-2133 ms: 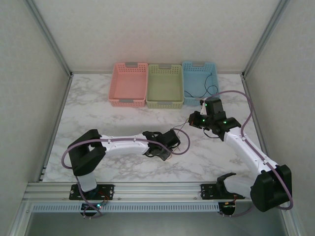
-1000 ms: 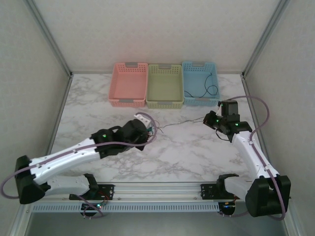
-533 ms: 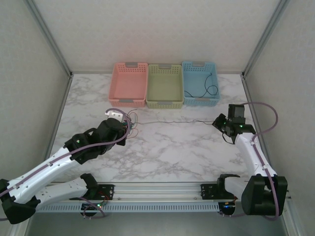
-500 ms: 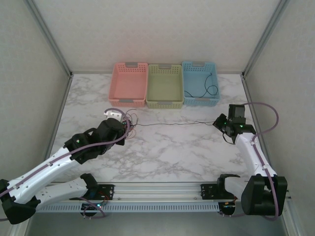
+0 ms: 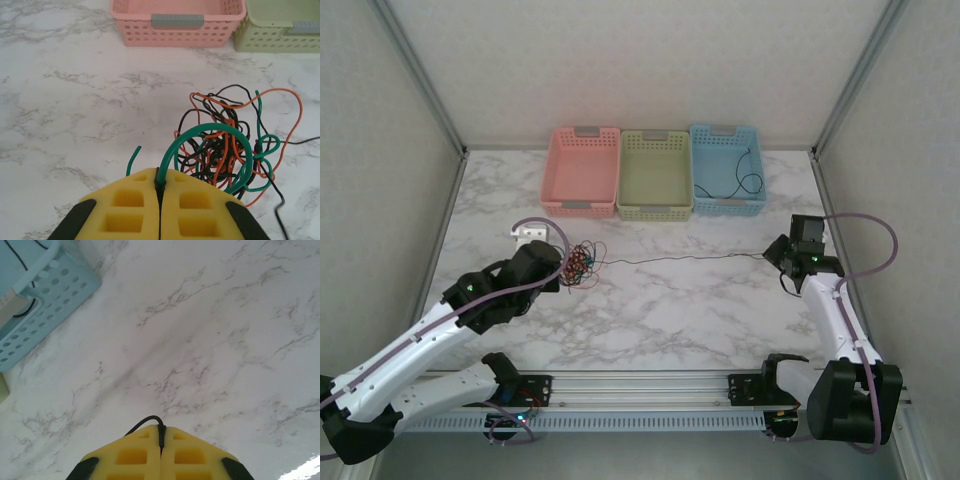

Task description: Untangle the cables

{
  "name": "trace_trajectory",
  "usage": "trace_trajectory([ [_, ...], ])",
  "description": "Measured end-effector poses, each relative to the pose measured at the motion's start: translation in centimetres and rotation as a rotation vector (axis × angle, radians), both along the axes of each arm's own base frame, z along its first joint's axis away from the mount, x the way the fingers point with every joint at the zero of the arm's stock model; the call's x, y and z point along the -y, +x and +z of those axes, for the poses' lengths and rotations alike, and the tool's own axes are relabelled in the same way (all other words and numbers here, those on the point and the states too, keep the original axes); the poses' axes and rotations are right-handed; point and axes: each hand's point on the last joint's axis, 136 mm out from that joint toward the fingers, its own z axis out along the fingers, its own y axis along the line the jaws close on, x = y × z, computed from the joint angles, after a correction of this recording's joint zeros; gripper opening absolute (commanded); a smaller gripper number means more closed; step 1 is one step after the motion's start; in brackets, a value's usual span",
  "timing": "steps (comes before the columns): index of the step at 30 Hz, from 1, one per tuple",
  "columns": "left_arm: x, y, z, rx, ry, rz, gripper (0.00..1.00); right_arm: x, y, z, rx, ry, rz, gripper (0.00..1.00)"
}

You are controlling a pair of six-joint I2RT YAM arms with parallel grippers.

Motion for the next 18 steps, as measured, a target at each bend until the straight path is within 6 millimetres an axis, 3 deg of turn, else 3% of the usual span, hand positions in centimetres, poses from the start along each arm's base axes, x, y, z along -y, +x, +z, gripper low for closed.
trace_trajectory([
  [8,-4.1,0.2,0.2,0.02,0.04,0.174,0.0,4.6,-2.0,0.9,0.0,-0.071,-0.193,0.0],
  [18,-7.3,-0.1,1.1,0.055,0.061,0.295,0.0,6.3,-3.0,1.5,-0.001,-0.13,-0.274,0.0],
])
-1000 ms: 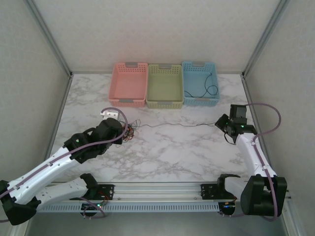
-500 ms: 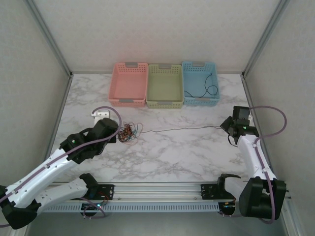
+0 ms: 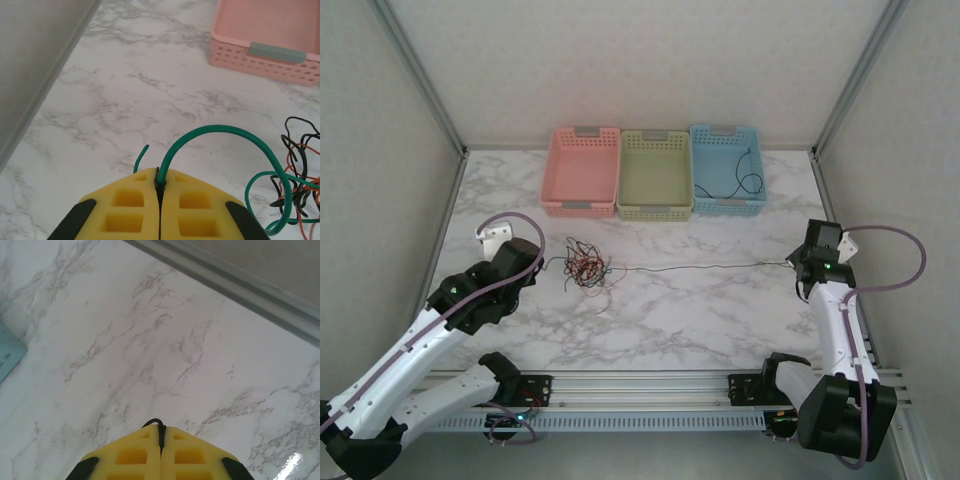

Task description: Untangle the cables

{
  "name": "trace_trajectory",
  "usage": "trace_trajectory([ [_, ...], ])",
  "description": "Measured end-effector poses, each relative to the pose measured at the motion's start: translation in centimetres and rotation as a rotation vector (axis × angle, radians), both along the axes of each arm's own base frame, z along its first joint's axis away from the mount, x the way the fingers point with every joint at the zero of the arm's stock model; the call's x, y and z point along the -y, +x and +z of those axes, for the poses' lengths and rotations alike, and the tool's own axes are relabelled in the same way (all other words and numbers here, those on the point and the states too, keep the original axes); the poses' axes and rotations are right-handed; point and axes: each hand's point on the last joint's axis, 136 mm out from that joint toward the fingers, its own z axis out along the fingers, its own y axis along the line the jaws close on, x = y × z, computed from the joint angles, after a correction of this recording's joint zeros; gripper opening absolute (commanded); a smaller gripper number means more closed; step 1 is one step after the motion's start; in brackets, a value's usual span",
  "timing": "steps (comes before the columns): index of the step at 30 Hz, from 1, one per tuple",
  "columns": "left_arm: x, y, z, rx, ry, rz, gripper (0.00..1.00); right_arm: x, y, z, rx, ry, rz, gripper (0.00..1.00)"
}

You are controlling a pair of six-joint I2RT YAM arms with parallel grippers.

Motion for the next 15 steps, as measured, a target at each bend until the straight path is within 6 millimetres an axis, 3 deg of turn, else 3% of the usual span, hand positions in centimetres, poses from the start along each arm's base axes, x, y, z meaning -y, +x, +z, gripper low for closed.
trace_trajectory([
  [9,-3.5,-0.8,3.7,0.094,0.017,0.112,0.0,1.3,-0.4,-0.8,-0.041,-0.016,-0.05,0.0],
  [15,-4.0,-0.9,4.2,0.095,0.026,0.118,0.0,1.4,-0.4,-0.8,-0.041,-0.02,-0.053,0.0],
])
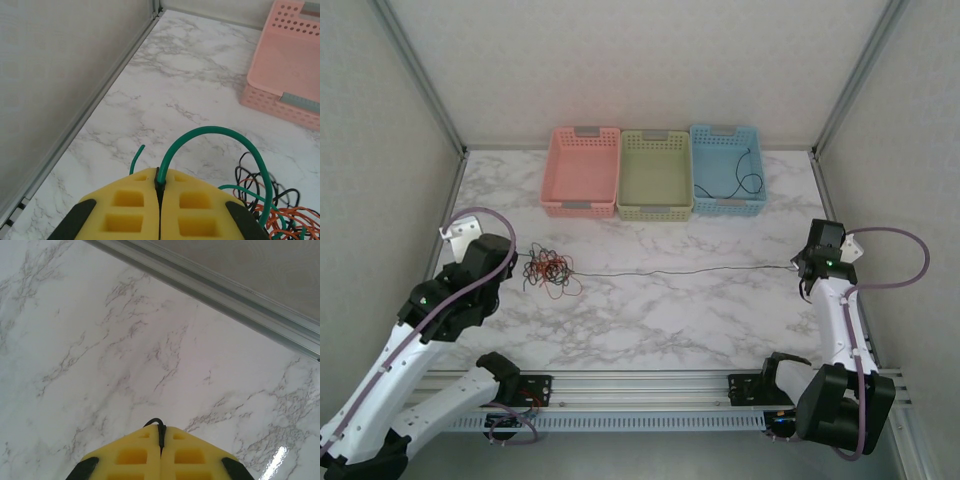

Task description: Untangle the cables

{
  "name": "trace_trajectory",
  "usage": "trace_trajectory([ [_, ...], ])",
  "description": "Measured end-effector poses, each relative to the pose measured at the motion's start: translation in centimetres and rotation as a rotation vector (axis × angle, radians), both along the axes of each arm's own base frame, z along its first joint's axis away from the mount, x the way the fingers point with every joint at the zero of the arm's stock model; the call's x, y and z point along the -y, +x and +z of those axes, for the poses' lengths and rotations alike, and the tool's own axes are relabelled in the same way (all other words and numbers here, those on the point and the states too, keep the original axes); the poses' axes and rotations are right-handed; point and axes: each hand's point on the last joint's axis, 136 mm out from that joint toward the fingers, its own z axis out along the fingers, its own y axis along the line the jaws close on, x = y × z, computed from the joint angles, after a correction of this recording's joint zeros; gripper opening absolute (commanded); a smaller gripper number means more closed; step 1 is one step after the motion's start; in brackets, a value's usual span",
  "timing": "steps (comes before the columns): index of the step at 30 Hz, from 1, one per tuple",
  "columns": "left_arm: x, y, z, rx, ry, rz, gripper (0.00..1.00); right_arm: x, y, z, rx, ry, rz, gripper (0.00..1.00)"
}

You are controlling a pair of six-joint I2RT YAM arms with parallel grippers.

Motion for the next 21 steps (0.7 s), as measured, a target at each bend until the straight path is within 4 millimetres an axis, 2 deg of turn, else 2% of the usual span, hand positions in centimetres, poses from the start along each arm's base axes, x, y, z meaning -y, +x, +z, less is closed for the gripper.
trace_trajectory([
  [3,0.9,0.2,-0.3,-0.013,-0.035,-0.046,0.0,-0.2,0.2,0.1,0.01,0.01,0.009,0.0],
  [5,2.4,0.6,-0.7,-0.023,-0.091,-0.111,0.0,-0.9,0.6,0.5,0.042,0.039,0.036,0.0],
  [9,6.4,1.5,-1.4,-0.055,-0.217,-0.265,0.0,-3.8,2.3,2.3,0.163,0.126,0.169,0.0],
  [11,8.2,2.1,-1.9,-0.076,-0.262,-0.325,0.0,-6.3,3.1,2.7,0.166,0.154,0.278,0.0],
  [14,10.2,2.9,-3.2,-0.121,-0.301,-0.384,0.0,-11.4,3.9,2.7,0.131,0.182,0.49,0.0],
  [17,11.7,3.2,-4.2,-0.159,-0.33,-0.428,0.0,-16.4,3.7,2.7,0.089,0.196,0.69,0.0],
  [21,12.7,3.4,-4.6,-0.175,-0.359,-0.463,0.0,-21.9,2.8,2.3,0.021,0.206,0.905,0.0],
])
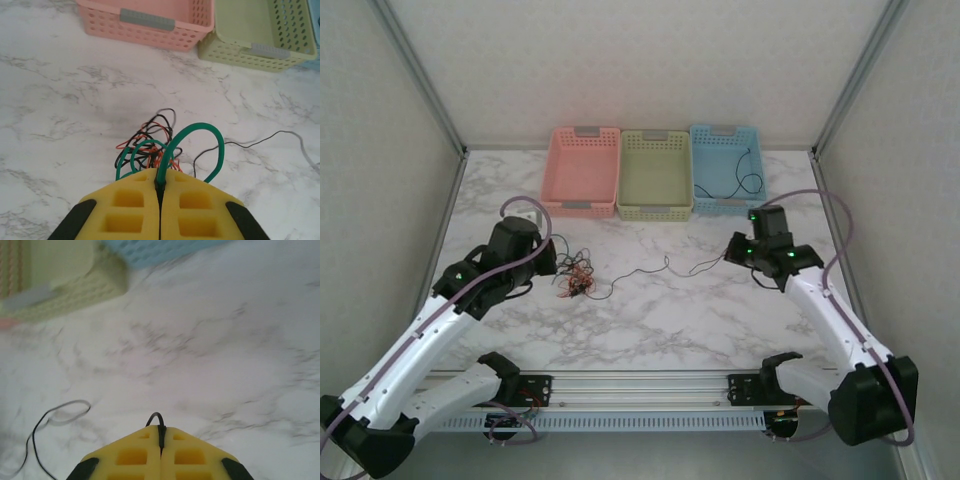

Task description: Untangle the cables

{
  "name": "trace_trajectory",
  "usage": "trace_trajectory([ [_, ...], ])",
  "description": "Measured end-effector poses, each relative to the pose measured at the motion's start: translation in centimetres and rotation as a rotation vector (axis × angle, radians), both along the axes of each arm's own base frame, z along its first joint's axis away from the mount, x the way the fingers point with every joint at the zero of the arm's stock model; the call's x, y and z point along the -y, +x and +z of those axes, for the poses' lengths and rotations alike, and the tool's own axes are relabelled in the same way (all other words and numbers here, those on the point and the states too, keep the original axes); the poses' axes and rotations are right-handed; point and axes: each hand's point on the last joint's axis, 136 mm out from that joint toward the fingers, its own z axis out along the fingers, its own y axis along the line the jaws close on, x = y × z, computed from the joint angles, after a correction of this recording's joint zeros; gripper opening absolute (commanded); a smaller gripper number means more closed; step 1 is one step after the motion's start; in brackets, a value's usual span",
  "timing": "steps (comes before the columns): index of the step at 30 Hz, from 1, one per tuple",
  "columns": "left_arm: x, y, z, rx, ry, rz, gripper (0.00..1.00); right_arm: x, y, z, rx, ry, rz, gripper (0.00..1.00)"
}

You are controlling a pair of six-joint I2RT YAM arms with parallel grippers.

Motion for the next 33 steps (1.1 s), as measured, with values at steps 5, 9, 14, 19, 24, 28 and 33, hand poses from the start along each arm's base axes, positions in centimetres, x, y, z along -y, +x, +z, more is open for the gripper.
trace_trajectory([
  [5,0.2,-0.1,-1.2,-0.02,0.002,-0.008,0.0,-7.8,-2.0,-1.4,-0.067,-0.049,0.285,0.0],
  [9,-0.2,-0.3,-2.1,-0.028,0.015,0.0,0.0,-12.7,-3.0,-2.9,-0.102,-0.095,0.438,0.0],
  [14,-0.6,-0.6,-2.1,-0.018,0.017,0.011,0.0,-17.7,-2.8,-5.4,-0.141,-0.173,0.579,0.06],
  [19,-0.8,-0.8,-2.0,-0.007,0.013,0.014,0.0,-21.2,-3.3,-7.7,-0.157,-0.234,0.692,0.14],
  [24,-1.1,-0.7,-2.0,-0.001,0.023,0.027,0.0,-23.0,-3.3,-8.2,-0.153,-0.241,0.73,0.21],
  [28,-1.4,-0.8,-2.0,0.007,0.029,0.037,0.0,-23.1,-3.3,-8.7,-0.165,-0.241,0.722,0.27],
  [33,-1.5,-0.7,-2.1,0.006,0.035,0.042,0.0,-23.1,-3.3,-10.0,-0.197,-0.247,0.697,0.33],
])
